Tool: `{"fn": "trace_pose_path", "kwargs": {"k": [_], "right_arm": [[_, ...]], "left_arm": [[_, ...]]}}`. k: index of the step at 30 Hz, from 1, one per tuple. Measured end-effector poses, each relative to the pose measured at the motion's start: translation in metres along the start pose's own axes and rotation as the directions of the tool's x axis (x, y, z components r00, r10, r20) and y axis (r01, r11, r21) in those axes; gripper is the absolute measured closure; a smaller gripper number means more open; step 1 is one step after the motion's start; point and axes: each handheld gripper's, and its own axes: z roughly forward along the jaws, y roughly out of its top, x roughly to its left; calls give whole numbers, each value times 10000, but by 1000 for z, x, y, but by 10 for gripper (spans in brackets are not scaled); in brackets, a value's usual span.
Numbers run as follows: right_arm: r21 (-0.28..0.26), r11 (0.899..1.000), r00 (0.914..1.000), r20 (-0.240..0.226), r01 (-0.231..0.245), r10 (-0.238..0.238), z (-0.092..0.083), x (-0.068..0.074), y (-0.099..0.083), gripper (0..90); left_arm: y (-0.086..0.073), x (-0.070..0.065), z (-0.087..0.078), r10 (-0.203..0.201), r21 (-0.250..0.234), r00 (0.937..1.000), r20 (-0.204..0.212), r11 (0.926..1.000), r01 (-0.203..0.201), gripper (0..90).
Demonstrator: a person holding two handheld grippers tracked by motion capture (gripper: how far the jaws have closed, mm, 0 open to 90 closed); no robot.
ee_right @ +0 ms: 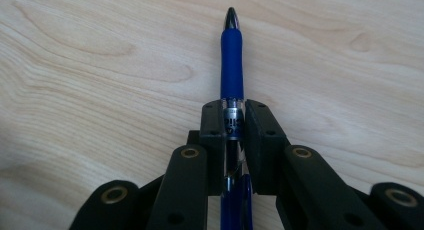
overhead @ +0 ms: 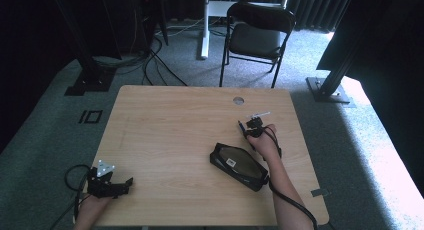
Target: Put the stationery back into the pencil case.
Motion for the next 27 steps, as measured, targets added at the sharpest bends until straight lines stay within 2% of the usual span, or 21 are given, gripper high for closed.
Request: {"fn": "trace_pose_path", "kwargs": {"k": [3, 4, 6, 15, 27], "right_arm": [[-147, 9999, 10000, -88, 13, -14, -15, -6, 2, 796], [-147, 9999, 10000, -88, 13, -14, -15, -6, 2, 796], [-301, 9995, 9994, -338, -63, 53, -27, -8, 4, 795], [-690, 9972, 9989, -358, 273, -299, -57, -15, 4, 796], [-1211, 9914, 9938, -934, 490, -605, -89, -10, 4, 796]], "left_arm": [[0, 0, 0, 2, 2, 10000, -1, 10000, -2, 5], [0, 0, 0, 2, 2, 10000, -1, 10000, -2, 6], [0, 0, 0, 0, 0, 10000, 0, 10000, 0, 6], [0, 0, 0, 1, 2, 10000, -1, 10000, -1, 6], [0, 0, 0, 4, 5, 10000, 0, 10000, -4, 6]]}}
